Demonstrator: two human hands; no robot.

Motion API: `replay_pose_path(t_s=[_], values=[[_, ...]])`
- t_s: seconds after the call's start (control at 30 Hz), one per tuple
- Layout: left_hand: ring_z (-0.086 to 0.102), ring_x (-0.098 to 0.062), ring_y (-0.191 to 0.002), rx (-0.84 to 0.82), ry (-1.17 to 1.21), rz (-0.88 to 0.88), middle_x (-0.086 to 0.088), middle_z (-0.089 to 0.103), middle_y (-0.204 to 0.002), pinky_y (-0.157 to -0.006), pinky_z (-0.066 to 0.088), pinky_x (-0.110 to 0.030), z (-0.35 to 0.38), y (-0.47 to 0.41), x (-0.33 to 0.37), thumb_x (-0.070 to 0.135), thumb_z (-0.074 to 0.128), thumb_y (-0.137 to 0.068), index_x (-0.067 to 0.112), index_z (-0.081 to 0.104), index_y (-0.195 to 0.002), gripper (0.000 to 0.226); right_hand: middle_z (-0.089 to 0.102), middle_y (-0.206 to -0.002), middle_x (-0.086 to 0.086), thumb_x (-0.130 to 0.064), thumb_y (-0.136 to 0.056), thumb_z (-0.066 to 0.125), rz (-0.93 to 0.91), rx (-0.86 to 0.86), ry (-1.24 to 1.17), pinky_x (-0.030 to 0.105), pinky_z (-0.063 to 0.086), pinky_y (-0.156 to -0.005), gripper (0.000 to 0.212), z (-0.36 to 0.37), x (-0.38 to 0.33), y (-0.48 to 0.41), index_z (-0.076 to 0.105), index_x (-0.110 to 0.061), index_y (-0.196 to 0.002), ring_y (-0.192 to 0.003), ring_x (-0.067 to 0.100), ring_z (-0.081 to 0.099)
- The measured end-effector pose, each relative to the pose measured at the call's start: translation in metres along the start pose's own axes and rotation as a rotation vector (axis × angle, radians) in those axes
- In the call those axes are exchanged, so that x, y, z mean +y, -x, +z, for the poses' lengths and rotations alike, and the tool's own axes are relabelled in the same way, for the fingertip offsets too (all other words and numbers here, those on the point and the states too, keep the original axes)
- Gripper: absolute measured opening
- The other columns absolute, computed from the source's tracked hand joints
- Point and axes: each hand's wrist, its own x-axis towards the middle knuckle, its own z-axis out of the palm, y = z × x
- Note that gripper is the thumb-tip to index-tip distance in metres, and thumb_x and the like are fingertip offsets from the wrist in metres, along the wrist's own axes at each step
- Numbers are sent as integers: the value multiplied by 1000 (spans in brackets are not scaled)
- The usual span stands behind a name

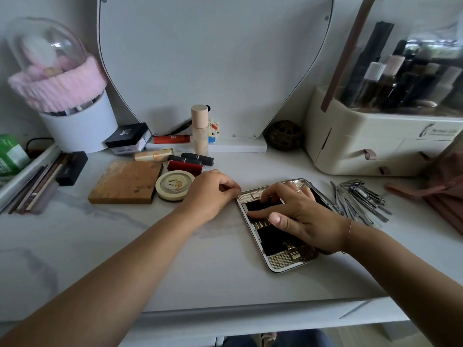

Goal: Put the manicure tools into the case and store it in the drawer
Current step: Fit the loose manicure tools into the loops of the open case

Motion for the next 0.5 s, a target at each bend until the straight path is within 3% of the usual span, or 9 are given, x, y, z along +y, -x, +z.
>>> replay_pose_path(t_s=[0.2,0.5], values=[[58,-2,-80,-7,2,-14,7,64,-91,-63,37,-4,-1,2,2,27,71,-79,27,74,-84,6,35,-112,-14,-81,-74,5,23,6,37,30,18,-94,69,4,-1,0,43,-56,-127,-112,7,34],[57,-1,-78,-8,13,-27,7,64,-90,-62,36,-4,-1,3,4,26,73,-77,26,73,-84,7,34,-114,-17,-77,-80,11,-38,25,109,33,19,-98,65,5,0,7,48,-52,-126,-115,7,35]])
